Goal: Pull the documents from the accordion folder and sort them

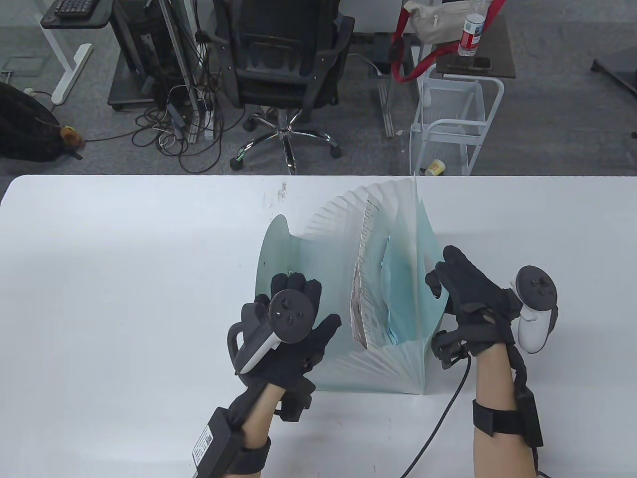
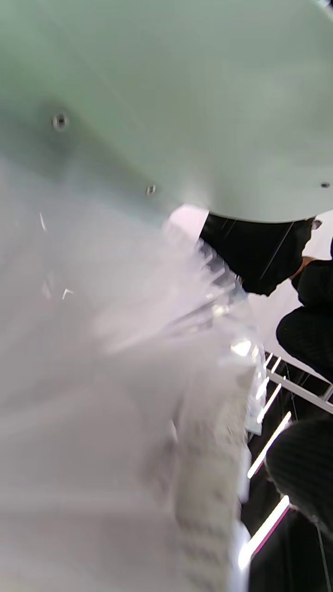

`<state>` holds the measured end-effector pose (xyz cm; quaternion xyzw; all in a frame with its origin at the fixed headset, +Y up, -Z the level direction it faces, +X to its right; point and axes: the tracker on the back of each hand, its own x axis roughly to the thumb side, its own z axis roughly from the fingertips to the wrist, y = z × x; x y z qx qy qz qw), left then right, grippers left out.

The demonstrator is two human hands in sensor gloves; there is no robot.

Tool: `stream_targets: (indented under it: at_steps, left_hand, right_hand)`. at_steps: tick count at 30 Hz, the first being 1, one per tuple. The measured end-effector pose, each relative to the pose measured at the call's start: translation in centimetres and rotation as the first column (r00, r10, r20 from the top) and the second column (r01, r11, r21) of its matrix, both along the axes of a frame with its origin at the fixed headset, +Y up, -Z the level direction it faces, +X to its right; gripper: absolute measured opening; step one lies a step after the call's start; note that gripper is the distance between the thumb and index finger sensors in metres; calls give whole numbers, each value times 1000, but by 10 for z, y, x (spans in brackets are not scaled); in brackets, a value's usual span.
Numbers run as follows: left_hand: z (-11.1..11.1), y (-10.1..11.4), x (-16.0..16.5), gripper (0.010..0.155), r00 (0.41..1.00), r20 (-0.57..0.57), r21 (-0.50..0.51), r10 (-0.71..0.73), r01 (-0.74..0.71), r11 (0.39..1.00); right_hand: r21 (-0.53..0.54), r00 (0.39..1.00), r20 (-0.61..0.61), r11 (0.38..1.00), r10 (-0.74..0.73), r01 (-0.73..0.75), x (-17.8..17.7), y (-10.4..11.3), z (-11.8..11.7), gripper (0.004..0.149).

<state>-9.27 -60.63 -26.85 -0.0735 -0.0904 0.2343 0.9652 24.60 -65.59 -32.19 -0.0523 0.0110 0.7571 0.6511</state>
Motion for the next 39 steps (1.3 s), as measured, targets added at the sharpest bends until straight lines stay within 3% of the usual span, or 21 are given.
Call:
stream_targets:
  at_steps: [8,12,19,36,39]
  left_hand:
    - [-9,40,34,75,947,213,52,240,-257,965]
    - [-23,45,49,74,925,216,19,313,-324,946]
    - [-48,36,54,67,977,49,-18,208,-207,978]
    - [-66,30,58,52,999,-44,-144,-15,9,990]
    - [-68,29,62,55,995,-40,-149,-92,85,985]
  right_hand:
    - [9,999,-13,999,34,-34,-6,3,2,73]
    - [10,999,-16,999,34,-33,-8,3,2,73]
    - [9,999,-27,1000,20,-20,-7,2,3,72]
    - [14,999,-32,1000,14,-13,-9,2,3,71]
    - [17,999,-30,1000,21,-20,-9,2,4,70]
